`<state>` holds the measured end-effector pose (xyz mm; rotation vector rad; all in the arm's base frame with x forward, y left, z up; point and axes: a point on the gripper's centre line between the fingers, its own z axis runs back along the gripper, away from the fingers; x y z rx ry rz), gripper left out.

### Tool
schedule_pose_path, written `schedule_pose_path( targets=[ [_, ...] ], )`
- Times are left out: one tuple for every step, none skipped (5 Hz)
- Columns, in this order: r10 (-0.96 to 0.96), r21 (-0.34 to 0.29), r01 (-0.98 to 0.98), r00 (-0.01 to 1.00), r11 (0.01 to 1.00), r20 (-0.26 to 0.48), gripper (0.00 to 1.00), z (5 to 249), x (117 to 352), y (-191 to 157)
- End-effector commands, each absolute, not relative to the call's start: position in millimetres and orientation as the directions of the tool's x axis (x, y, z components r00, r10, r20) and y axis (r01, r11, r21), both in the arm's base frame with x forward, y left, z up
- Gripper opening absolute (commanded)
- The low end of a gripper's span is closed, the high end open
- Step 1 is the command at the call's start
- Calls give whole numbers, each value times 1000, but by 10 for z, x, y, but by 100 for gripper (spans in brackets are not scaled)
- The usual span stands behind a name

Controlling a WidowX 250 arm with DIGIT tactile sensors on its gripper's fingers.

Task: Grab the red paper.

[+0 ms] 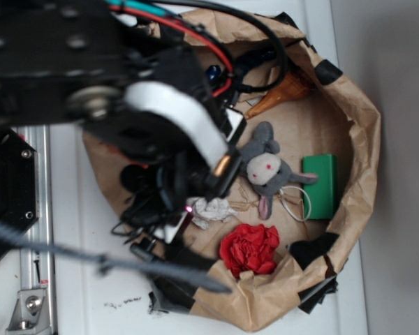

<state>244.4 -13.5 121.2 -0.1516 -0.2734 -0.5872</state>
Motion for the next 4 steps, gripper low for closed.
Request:
schedule_pose_path(
  targets=[
    [-552,-56,595,773,802,311,100,1005,2977,-66],
    [-533,-68,582,781,810,326,100,1021,3063,-13],
    [-531,-69,584,775,809,342,100,1070,3112,-3],
    [-608,-44,662,711,748,355,100,1002,3075,-180]
  ],
)
